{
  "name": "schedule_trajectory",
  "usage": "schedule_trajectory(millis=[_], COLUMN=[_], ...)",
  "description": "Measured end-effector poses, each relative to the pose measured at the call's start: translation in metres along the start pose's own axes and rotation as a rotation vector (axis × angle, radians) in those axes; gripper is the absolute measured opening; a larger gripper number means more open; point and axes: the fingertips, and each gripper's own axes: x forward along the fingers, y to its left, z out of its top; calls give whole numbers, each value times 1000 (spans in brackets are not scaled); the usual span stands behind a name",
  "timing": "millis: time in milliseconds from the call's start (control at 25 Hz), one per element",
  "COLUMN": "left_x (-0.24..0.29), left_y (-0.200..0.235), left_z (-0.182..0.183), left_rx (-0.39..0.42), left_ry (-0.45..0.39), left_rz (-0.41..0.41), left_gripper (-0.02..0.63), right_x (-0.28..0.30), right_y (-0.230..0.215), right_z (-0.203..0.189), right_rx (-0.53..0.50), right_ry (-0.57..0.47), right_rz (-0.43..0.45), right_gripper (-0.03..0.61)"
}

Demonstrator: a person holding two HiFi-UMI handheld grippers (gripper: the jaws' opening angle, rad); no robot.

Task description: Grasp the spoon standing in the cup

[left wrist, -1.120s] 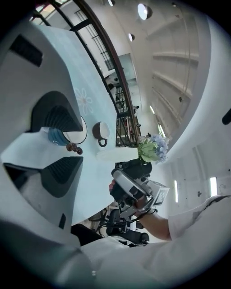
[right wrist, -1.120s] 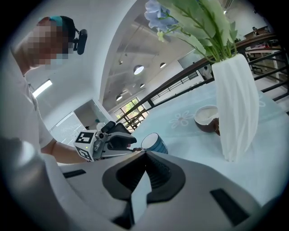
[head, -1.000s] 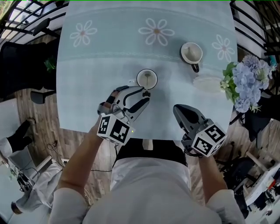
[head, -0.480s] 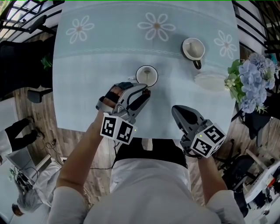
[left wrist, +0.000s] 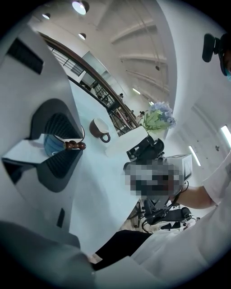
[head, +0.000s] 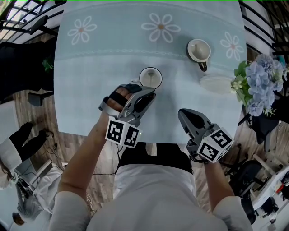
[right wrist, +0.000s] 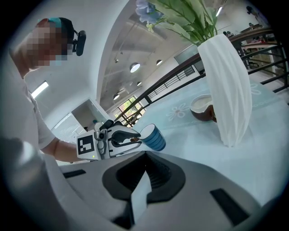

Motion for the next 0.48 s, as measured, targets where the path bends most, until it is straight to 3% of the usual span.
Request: schedule_trajectory(millis=[320, 480], left_x=[-3, -9], left_y=[8, 16], left_z=[5, 10], left_rx=[-9, -64], left_ry=[-6, -23], left_rz=[19, 28], left_gripper=[57, 54], right_x=[-2, -2], right_y=[1, 3], right_z=[6, 12], right_rx=[1, 3], right_ry=[-12, -21], right_rz=[1, -1], right_gripper=[20, 20])
